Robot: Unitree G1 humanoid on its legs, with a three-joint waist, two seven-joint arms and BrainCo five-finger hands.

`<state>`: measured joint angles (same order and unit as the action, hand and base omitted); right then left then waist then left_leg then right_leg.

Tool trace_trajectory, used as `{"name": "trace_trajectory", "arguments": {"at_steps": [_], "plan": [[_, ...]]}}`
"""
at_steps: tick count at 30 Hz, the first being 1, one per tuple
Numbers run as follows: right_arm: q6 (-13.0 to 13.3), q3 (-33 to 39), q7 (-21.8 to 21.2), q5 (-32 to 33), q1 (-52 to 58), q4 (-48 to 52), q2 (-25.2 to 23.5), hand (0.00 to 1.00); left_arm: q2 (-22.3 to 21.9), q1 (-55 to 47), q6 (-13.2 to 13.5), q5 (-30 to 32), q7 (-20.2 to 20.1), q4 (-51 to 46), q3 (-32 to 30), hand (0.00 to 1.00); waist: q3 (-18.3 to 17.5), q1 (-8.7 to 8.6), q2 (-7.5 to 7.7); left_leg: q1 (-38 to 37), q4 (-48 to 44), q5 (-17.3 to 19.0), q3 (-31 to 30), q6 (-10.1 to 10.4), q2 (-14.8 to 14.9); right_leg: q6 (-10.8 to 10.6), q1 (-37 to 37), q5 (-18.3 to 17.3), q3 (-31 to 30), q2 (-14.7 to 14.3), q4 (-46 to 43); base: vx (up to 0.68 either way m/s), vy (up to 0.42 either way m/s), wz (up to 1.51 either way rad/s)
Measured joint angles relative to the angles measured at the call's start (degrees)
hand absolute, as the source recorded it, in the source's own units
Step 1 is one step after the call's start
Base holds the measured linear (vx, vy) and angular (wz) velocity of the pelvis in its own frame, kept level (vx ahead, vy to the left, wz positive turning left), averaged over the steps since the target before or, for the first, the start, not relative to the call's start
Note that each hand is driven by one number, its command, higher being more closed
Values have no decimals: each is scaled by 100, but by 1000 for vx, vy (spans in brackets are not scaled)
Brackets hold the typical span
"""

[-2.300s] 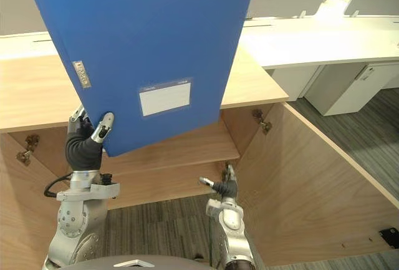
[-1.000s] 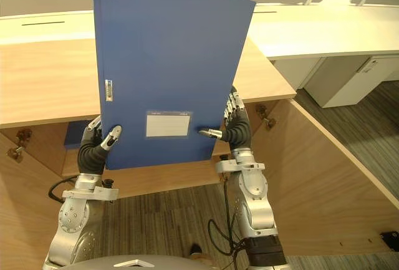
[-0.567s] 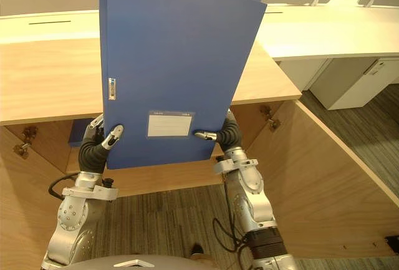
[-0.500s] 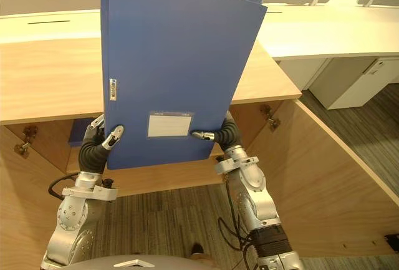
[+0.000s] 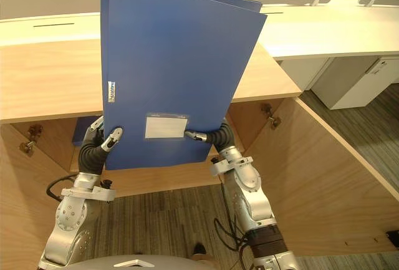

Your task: Walk over to the cabinet, pick up the folder, carry it to the office cabinet, place the folder inside the office cabinet, then close the office cabinet door

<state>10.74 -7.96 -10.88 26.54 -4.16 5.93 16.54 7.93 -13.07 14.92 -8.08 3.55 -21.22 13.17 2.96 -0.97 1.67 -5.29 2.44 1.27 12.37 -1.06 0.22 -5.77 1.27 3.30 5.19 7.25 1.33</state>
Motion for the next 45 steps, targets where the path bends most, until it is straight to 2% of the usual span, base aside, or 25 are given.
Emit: {"name": "trace_trajectory", "arguments": {"at_steps": [4, 10, 12, 15, 19, 24, 28, 31, 34, 36, 38, 42, 45], "plan": [[0, -4, 141, -330, 1, 175, -269, 100, -22, 0, 0, 341, 144, 2, -187, 0, -6, 25, 6, -1, 8, -13, -5, 3, -2, 1, 0, 0, 2, 1, 3, -35, -16, 1], [26, 29, 429, -677, 1, 323, -693, 100, -332, -10, 4, 611, 508, 198, -675, 0, -55, 52, 44, -28, 81, -67, -56, -6, -19, 1, 23, -1, 41, 7, 18, -21, -15, 4], [26, 59, 603, -697, 9, 467, -776, 100, -469, -40, 1, 609, 664, 436, -1080, 0, -55, 48, 43, -51, 90, -68, -81, -8, -27, -2, 63, -3, 59, 15, 34, -24, -14, 6], [30, 232, 625, -861, 10, 498, -887, 100, -570, -130, -8, 610, 808, 561, -1499, 0, -77, 57, 67, -71, 173, -114, -127, -13, -37, -9, 71, -16, 107, 21, 34, -24, -17, 8], [30, 483, 645, -916, 13, 499, -947, 100, -738, -252, -144, 608, 1087, 1027, -2371, 0, -80, 101, 72, -68, 203, -136, -171, -17, -48, -6, 79, -34, 160, 34, 34, -20, -14, 5], [29, 548, 668, -1185, 234, 695, -936, 100, -860, -410, -268, 592, 1152, 1534, -2839, 0, -83, 147, 77, -45, 205, -136, -231, -16, -49, -10, 83, -67, 211, 37, 29, -14, -21, 6], [27, 504, 659, -1474, 316, 694, -905, 100, -910, -509, -480, 591, 1099, 2324, -2930, 0, -103, 150, 102, -7, 208, -137, -269, -15, -49, -14, 69, -84, 256, 40, 30, -14, -18, 5], [-12, 296, 646, -1638, 434, 655, -833, 100, -906, -521, -638, 593, 966, 3324, -2997, 0, -122, 150, 131, 21, 206, -142, -294, -9, -48, -17, 55, -89, 291, 41, 33, -10, -17, 4], [-61, -121, 640, -1797, 438, 598, -626, 100, -821, -471, -811, 585, 859, 4796, -3115, 0, -132, 140, 147, 30, 204, -143, -292, -9, -42, -17, 51, -88, 285, 38, 50, 0, 0, 0], [-55, -496, 629, -1870, 416, 230, -498, 100, -652, -393, -932, 547, 792, 6051, -3105, 0, -171, 156, 204, 30, 203, -142, -296, -8, -41, -9, 73, -68, 296, 21, 118, 0, 0, 0], [-97, -740, 619, -2020, 389, -162, -444, 100, -513, -317, -1014, 574, 672, 6809, -3094, 0, -196, 185, 245, 30, 203, -142, -294, -8, -35, 2, 87, -40, 295, 10, 180, -35, -28, 0], [-137, -1205, 596, -2095, 371, -576, -265, 100, -332, -301, -1085, 758, 458, 7535, -3050, 0, -183, 251, 244, 28, 203, -140, -277, -4, -39, 8, 83, -24, 269, 10, 193, -40, -17, -2], [-135, -1525, 585, -2487, 188, -709, -100, 100, -227, -300, -1132, 905, 374, 7713, -3035, 0, -153, 257, 220, 28, 203, -129, -205, 12, -34, 11, 39, -7, 175, 2, 195, -52, -14, -13]]}}
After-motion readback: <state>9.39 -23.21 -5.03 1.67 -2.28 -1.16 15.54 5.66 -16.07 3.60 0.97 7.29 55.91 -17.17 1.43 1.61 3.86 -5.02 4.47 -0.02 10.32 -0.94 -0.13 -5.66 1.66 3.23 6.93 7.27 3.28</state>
